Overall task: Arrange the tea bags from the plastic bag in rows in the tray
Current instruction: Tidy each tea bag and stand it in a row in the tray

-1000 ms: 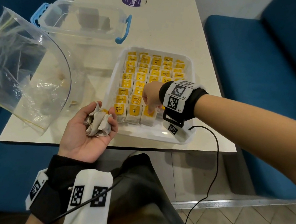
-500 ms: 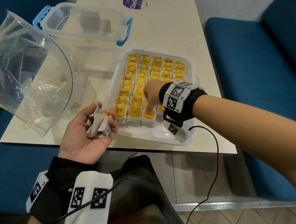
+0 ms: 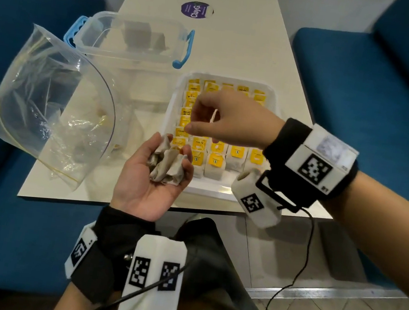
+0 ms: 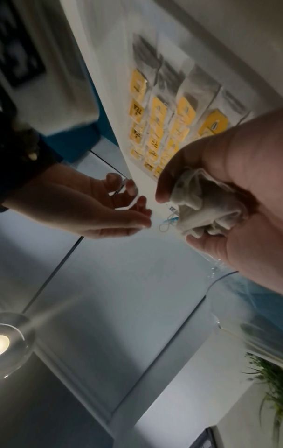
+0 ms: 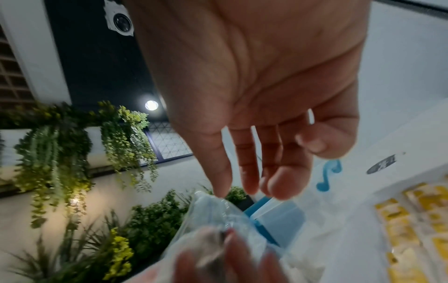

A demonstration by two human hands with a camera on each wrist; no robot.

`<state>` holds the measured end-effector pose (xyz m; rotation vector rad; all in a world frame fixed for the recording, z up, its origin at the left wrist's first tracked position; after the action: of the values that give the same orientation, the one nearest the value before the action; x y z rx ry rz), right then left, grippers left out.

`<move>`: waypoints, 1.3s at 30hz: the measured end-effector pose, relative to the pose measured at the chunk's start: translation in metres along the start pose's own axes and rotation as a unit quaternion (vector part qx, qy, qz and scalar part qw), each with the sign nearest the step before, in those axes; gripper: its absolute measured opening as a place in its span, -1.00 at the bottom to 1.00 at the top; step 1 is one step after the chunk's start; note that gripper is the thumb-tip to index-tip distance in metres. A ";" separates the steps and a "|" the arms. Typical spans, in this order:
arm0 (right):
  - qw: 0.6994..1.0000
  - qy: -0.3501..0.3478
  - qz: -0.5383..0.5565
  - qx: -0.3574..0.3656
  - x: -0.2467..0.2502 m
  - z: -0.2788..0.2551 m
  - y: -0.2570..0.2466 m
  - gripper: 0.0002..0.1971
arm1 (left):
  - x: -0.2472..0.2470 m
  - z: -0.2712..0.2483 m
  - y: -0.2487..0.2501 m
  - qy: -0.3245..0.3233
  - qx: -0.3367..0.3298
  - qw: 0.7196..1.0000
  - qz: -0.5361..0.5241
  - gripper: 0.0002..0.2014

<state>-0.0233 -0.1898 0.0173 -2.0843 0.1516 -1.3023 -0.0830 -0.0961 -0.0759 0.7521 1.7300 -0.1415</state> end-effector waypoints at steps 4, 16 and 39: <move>0.999 0.000 0.008 0.053 -0.014 -0.017 -0.015 -0.78 | -0.007 0.002 -0.005 0.000 -0.012 1.000 0.014 -0.82; 0.995 0.000 -0.092 0.039 -0.039 -0.033 -0.023 -0.77 | -0.006 0.005 -0.010 0.020 -0.008 0.998 0.058 -0.66; 0.999 0.022 -0.032 0.036 -0.048 -0.031 -0.015 -0.71 | -0.010 0.005 -0.010 0.034 -0.018 0.996 0.083 -0.72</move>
<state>-0.0771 -0.1725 -0.0017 -2.0152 0.0552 -1.3717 -0.0833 -0.1104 -0.0714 0.8791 1.7210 0.0293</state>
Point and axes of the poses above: each hand's wrist, its own z-axis towards the middle knuckle, its own x-axis out of the back of the hand, y = z × x, the point moved 8 cm from there along z, towards the middle knuckle, and after that the axes turned 13 degrees about -y, right-handed, at the moved point
